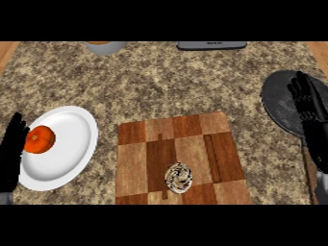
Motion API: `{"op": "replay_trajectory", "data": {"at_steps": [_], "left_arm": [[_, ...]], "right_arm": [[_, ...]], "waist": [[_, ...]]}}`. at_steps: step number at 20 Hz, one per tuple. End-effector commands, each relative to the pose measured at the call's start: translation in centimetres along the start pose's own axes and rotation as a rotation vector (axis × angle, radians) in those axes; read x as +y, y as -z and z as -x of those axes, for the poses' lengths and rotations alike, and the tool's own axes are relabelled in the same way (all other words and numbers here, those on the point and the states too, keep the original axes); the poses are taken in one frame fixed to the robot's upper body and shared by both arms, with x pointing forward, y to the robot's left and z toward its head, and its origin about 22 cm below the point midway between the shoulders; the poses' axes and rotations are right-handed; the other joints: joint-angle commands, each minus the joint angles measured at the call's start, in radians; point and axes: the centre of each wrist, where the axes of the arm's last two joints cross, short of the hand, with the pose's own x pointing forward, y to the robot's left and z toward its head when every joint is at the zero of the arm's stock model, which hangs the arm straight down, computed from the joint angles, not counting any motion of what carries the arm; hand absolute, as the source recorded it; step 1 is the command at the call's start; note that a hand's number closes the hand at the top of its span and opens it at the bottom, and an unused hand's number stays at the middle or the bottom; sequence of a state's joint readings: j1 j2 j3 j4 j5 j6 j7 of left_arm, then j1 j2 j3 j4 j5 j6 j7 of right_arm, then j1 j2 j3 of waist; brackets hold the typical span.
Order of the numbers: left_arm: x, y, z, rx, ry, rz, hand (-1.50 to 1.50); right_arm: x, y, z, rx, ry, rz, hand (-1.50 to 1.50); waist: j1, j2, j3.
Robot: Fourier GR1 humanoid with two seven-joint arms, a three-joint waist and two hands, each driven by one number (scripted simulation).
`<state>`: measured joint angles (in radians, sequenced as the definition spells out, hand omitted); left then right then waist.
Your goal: Pick the cupcake from the cutting board and place it in the pan
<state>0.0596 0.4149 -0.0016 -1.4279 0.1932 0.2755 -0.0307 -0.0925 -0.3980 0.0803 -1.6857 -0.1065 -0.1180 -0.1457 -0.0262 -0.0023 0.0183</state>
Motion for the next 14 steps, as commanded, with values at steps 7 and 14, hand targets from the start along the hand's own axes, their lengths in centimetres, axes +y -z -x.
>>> {"op": "replay_trajectory", "data": {"at_steps": [7,14], "left_arm": [[-5.7,2.2,-7.1,-0.081,-0.196,0.241,0.00],[-7.0,2.8,-7.0,-0.070,-0.213,0.227,0.00]], "right_arm": [[5.8,2.3,-2.6,-0.002,-0.033,-0.302,1.50],[3.9,-7.0,-0.9,-0.056,-0.202,-0.242,-1.50]], "waist": [[0.024,0.000,-0.021],[0.003,0.001,-0.019]]}}
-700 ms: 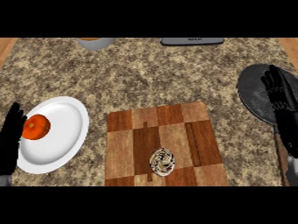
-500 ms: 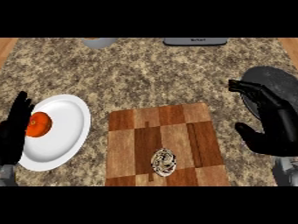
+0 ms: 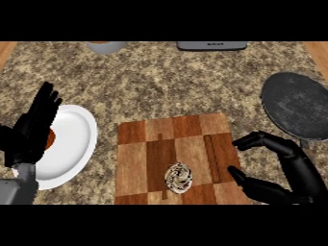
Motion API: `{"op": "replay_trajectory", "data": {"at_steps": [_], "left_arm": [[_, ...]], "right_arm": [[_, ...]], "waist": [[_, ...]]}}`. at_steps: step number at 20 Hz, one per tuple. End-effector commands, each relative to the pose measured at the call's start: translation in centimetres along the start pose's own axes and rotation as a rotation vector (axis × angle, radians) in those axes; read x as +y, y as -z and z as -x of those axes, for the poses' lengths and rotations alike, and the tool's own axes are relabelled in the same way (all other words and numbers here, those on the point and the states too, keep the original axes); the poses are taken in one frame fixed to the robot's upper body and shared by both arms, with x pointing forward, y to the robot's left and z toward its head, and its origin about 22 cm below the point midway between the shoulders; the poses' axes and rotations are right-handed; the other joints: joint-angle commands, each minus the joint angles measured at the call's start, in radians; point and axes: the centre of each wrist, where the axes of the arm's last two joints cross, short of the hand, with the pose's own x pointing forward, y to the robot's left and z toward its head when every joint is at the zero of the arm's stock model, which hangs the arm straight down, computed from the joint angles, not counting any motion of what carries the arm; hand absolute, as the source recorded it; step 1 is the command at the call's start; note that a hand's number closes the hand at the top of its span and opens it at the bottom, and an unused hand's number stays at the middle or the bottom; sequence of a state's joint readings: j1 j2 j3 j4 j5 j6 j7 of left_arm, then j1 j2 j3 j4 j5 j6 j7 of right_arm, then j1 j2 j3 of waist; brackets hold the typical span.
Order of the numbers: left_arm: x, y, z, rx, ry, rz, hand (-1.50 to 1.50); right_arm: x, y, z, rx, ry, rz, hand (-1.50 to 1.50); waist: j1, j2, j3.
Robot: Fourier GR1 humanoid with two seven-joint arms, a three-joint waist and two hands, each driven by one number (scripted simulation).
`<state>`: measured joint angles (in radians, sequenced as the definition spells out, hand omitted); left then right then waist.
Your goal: Pick the cupcake from the cutting board and place it in the pan
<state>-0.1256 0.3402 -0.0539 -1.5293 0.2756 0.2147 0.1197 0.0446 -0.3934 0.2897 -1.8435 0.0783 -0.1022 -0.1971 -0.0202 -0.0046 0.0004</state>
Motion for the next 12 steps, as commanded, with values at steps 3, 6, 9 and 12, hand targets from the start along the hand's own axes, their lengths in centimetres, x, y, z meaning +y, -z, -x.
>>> {"op": "replay_trajectory", "data": {"at_steps": [3,6,9,12], "left_arm": [[-1.2,-0.3,-1.1,0.003,-0.031,0.035,0.00],[-0.2,-0.3,0.0,-0.004,-0.013,0.030,0.00],[-0.9,-0.6,-1.1,-0.012,-0.017,0.032,0.00],[-2.3,0.1,-1.6,-0.002,-0.021,0.046,0.00]], "right_arm": [[-4.0,-2.6,-1.5,0.025,-0.234,-0.047,-1.50],[-3.6,-1.6,-2.2,-0.016,-0.343,-0.138,-1.50],[-2.6,-0.1,-4.6,-0.015,-0.349,-0.184,-1.50],[-2.0,0.9,-6.7,0.028,-0.471,-0.298,-1.50]], "waist": [[0.011,0.002,-0.001],[0.020,0.003,-0.001],[0.025,0.003,-0.001],[0.024,0.002,-0.002]]}}
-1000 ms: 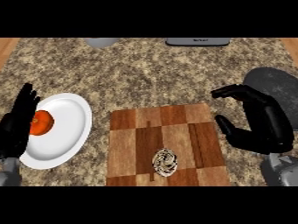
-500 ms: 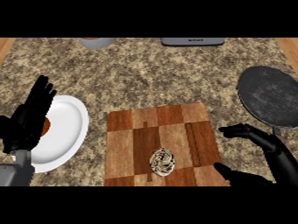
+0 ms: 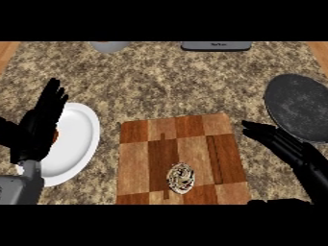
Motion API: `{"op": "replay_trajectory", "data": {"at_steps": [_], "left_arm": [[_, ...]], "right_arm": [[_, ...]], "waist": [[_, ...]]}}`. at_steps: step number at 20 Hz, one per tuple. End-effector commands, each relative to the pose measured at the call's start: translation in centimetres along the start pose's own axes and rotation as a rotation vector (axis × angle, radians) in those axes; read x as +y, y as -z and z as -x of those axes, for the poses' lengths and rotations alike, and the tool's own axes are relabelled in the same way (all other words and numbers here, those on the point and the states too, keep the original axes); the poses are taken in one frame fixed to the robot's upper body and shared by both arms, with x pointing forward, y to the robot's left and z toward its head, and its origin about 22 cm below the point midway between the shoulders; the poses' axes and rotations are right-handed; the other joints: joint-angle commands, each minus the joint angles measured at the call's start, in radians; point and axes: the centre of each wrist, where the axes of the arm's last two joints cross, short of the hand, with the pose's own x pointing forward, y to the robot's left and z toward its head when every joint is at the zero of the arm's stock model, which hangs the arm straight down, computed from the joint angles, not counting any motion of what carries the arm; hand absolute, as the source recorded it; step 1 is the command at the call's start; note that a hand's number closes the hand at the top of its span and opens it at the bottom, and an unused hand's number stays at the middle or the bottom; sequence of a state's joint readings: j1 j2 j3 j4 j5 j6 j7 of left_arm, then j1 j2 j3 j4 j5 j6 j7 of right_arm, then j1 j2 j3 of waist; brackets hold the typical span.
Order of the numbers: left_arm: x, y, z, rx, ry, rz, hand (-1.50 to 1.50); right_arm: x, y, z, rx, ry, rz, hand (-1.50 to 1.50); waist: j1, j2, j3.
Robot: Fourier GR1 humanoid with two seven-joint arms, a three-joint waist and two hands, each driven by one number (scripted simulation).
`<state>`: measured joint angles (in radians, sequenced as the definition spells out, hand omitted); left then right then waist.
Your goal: Pick the cupcake from the cutting board and place it in the pan
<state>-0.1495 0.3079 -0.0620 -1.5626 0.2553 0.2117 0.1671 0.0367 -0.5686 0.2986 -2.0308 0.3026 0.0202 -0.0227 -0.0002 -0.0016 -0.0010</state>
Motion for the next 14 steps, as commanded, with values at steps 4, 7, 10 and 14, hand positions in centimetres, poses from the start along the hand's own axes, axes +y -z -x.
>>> {"op": "replay_trajectory", "data": {"at_steps": [4,7,10,14], "left_arm": [[0.0,0.7,-0.8,0.009,-0.003,0.029,0.00],[-0.6,0.3,1.1,0.002,0.008,0.034,0.00],[-0.8,1.0,-0.5,-0.001,0.006,0.011,0.00],[-0.2,0.8,-0.7,-0.004,0.014,0.020,0.00]], "right_arm": [[-0.2,4.5,-4.5,0.088,-0.270,-0.165,-1.50],[1.3,6.8,-5.2,0.088,-0.315,-0.274,-1.50],[2.1,7.0,-6.2,0.149,-0.386,-0.420,-1.50],[5.5,8.3,-4.9,0.260,-0.447,-0.640,-1.50]], "waist": [[0.020,0.003,-0.002],[0.018,0.004,-0.001],[0.011,0.002,-0.001],[0.021,0.005,-0.001]]}}
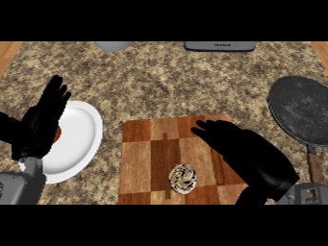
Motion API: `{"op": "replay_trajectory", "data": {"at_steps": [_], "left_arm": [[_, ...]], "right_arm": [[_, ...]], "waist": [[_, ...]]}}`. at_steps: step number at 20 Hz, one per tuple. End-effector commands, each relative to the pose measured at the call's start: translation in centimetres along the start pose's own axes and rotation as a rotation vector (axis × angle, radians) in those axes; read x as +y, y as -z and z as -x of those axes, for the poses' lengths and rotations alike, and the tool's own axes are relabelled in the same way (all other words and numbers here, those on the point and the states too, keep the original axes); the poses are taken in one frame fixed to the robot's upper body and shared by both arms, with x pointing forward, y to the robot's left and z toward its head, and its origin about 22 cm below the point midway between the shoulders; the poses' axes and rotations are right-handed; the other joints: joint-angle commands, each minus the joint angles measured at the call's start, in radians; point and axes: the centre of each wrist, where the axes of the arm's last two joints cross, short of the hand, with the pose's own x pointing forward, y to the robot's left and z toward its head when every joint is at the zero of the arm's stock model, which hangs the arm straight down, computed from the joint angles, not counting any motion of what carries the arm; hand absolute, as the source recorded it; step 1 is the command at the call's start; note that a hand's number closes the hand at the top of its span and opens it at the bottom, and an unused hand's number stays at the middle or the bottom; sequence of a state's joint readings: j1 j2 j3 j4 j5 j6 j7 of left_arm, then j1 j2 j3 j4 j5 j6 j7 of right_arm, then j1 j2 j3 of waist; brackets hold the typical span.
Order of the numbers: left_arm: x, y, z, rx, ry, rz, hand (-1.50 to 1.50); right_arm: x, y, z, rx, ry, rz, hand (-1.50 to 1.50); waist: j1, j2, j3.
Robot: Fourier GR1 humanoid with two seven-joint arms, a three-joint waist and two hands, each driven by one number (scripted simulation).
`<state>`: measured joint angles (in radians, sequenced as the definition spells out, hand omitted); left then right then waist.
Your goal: Pick the cupcake from the cutting board and place it in the pan
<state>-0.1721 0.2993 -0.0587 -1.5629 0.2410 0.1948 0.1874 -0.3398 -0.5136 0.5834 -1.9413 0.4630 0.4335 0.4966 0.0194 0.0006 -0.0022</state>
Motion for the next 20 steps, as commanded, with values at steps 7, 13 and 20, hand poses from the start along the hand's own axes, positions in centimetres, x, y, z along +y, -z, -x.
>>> {"op": "replay_trajectory", "data": {"at_steps": [7,13,20], "left_arm": [[0.0,-1.3,-0.2,-0.010,0.008,-0.012,0.00],[1.3,1.2,-0.3,0.005,-0.019,-0.022,0.00],[1.3,-0.3,-0.9,0.007,0.001,-0.016,0.00]], "right_arm": [[2.2,0.6,-6.2,0.043,-0.164,-0.206,-1.50],[2.0,0.4,-7.4,0.123,-0.322,-0.164,-1.50],[2.9,1.7,-10.8,0.089,-0.289,-0.127,-1.50]], "waist": [[-0.014,-0.003,0.002],[-0.021,-0.002,0.002],[-0.017,-0.002,0.002]]}}
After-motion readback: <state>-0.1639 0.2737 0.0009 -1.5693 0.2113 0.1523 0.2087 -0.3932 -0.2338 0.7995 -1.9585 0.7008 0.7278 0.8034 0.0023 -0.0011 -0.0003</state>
